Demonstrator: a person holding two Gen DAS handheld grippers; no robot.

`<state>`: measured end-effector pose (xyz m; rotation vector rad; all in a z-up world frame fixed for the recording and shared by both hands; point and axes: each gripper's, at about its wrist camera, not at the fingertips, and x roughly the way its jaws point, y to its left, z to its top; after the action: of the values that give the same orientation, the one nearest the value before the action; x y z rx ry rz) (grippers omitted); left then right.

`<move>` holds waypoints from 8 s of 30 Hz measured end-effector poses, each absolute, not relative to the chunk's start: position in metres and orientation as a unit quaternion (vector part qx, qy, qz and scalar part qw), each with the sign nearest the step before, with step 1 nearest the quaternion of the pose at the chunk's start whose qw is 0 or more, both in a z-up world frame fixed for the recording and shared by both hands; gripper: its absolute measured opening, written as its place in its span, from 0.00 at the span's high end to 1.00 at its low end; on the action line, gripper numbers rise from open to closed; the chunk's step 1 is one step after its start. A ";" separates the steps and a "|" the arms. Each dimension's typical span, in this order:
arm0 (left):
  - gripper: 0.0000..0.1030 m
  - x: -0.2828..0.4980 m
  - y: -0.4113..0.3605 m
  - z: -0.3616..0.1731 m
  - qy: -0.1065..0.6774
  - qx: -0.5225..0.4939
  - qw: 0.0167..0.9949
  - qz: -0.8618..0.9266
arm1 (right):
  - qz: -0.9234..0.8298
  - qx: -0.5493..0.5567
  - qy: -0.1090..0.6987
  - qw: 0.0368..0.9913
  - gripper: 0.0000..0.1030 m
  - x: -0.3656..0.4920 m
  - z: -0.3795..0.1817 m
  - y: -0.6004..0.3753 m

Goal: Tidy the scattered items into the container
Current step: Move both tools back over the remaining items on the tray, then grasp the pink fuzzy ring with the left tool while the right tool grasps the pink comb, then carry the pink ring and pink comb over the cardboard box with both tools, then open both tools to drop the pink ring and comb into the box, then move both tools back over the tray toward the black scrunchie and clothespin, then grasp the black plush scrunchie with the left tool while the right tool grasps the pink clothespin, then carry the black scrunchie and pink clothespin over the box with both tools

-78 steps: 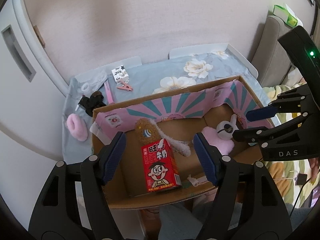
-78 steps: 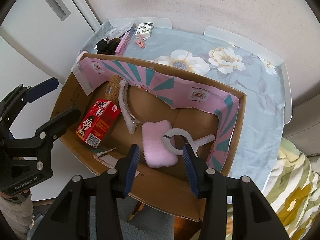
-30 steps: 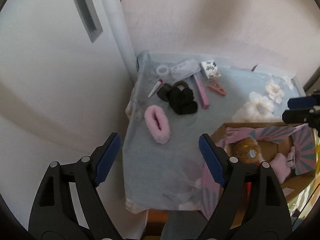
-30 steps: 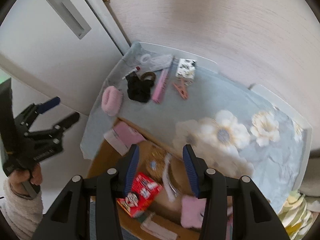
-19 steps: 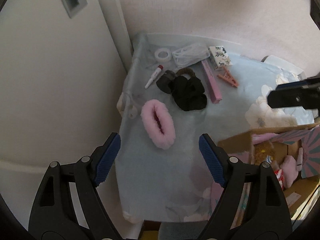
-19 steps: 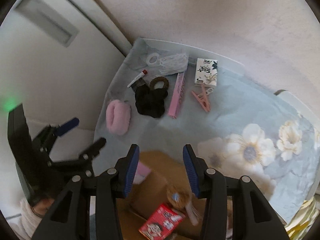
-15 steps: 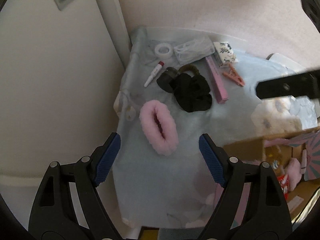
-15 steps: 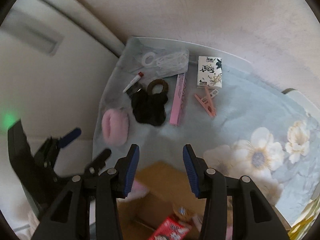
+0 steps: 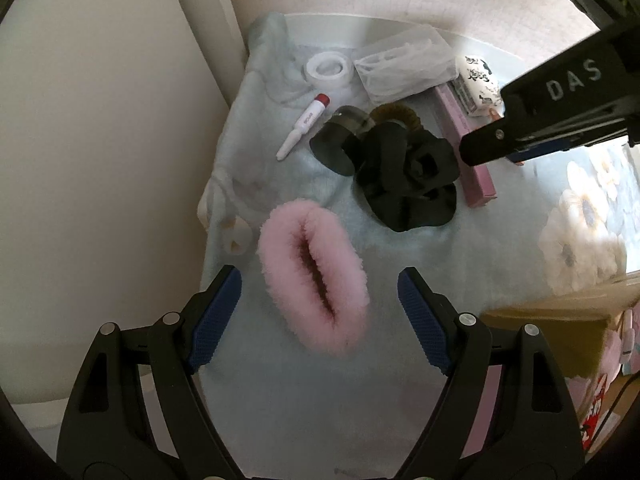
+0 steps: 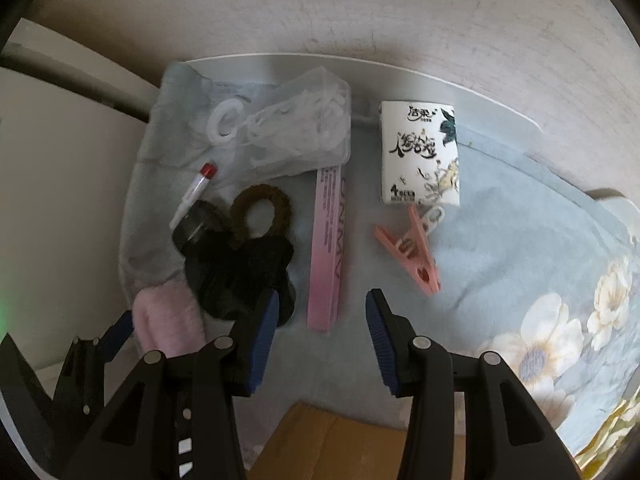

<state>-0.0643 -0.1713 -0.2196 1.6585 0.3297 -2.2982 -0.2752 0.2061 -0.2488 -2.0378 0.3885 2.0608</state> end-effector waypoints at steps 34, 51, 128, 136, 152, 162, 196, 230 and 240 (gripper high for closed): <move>0.76 -0.072 -0.178 -0.222 0.130 0.566 0.153 -0.799 | 0.692 -0.698 0.134 0.126 0.88 -0.279 -0.256 0.219; 0.76 -0.065 -0.169 -0.166 0.126 0.535 0.163 -0.820 | 0.714 -0.674 0.152 0.114 0.88 -0.256 -0.202 0.221; 0.17 -0.003 0.089 -0.083 0.019 0.474 0.117 -0.872 | 0.781 -0.594 0.177 0.075 0.70 0.054 -0.136 0.271; 0.17 -0.012 0.101 -0.078 -0.001 0.478 0.109 -0.872 | 0.774 -0.628 0.050 0.063 0.70 0.095 -0.122 0.303; 0.17 0.004 0.051 -0.085 0.023 0.488 0.118 -0.864 | 0.832 -0.523 0.157 -0.100 0.60 0.083 -0.111 0.234; 0.17 0.002 -0.021 -0.089 0.053 0.486 0.148 -0.860 | 0.856 -0.493 0.140 -0.072 0.60 0.002 -0.099 0.203; 0.17 -0.128 -0.152 -0.218 0.115 0.582 0.128 -0.795 | 0.755 -0.643 0.122 0.040 0.60 -0.253 -0.247 0.247; 0.87 -0.131 -0.149 -0.215 0.146 0.577 0.133 -0.793 | 0.744 -0.644 0.169 0.056 0.82 -0.222 -0.254 0.261; 0.87 -0.124 -0.131 -0.166 0.126 0.542 0.134 -0.820 | 0.766 -0.611 0.190 0.053 0.82 -0.190 -0.214 0.252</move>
<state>-0.1239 -0.1312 -0.1660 1.5721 0.3643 -2.3779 -0.1896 0.2515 -0.2142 -1.8591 0.5777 2.3297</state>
